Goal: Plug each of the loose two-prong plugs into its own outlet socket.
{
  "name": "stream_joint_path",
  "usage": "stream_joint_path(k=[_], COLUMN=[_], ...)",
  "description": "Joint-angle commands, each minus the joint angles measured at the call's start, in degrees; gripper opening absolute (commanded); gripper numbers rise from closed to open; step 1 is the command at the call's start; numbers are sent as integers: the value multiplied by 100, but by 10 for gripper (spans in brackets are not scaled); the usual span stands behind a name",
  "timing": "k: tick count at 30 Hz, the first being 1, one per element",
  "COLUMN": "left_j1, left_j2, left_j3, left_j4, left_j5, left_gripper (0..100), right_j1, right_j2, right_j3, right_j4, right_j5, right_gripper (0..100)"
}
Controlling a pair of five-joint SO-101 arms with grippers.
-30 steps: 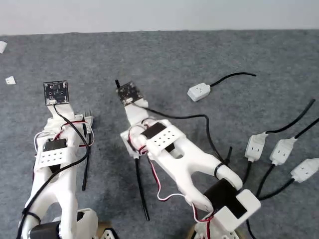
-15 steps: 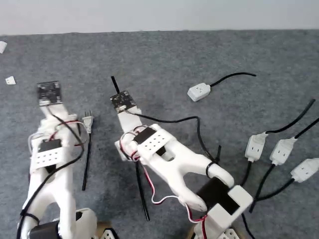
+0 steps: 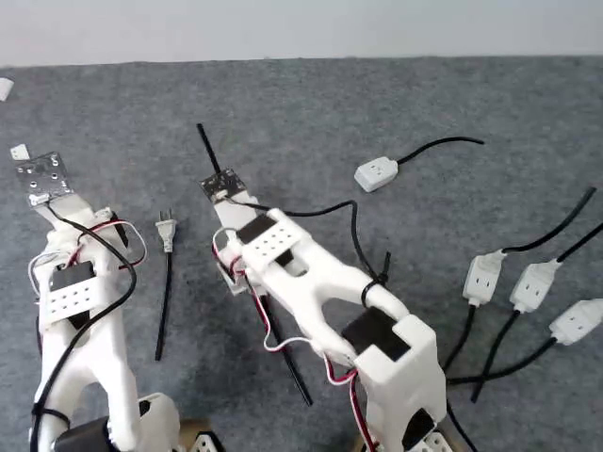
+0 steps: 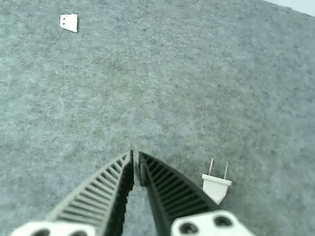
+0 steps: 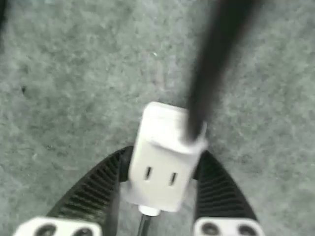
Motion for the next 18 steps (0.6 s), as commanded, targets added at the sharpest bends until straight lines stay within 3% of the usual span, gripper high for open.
stream_joint_path(k=[1,11,18], left_j1=[-26,-9,88], left_j2=[-132,-123,-123], left_j3=[-303,-303,-268], left_j4=[-132,-132,-132], left_j5=[62,62,53], left_gripper=[12,12,12], right_j1=[321,1253,3433], right_j2=[-268,-2571,-3820], right_j3=[-387,580,1574], right_j4=[268,1411,1165], right_j5=[141,167,897], right_gripper=[11,9,11])
